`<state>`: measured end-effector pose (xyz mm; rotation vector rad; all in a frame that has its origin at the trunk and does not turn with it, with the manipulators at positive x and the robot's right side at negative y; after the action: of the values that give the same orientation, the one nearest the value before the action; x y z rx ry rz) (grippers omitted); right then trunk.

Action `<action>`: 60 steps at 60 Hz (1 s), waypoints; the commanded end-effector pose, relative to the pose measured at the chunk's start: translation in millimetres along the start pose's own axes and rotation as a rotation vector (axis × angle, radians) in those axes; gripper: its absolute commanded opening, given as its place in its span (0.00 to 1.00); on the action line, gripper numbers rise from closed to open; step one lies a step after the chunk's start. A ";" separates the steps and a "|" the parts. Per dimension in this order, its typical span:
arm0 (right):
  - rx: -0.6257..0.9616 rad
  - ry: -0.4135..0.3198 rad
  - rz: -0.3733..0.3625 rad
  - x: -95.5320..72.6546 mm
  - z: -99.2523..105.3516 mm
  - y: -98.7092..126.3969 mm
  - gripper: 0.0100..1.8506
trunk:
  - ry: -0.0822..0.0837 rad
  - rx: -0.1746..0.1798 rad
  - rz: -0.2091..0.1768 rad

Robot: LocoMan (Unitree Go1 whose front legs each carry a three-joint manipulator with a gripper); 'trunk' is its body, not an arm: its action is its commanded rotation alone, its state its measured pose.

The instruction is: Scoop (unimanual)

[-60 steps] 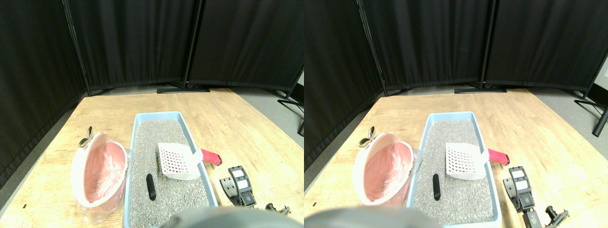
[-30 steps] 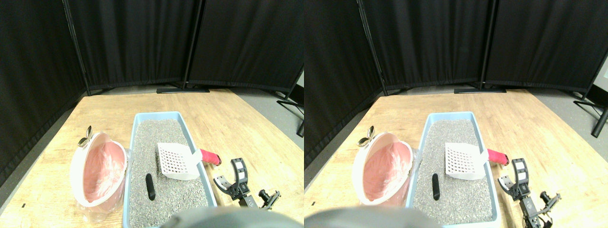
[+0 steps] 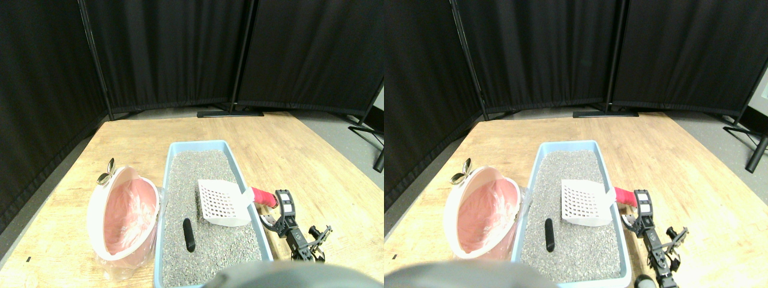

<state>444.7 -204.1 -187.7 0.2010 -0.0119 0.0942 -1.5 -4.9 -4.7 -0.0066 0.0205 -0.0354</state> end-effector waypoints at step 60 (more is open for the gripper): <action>0.000 0.070 -0.092 42.4 -12.9 -9.5 0.48 | 0.020 -0.022 0.014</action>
<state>481.2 -210.0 -209.2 0.1964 0.1137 0.0084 -3.0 -4.7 -4.7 -0.0103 0.0229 -0.0395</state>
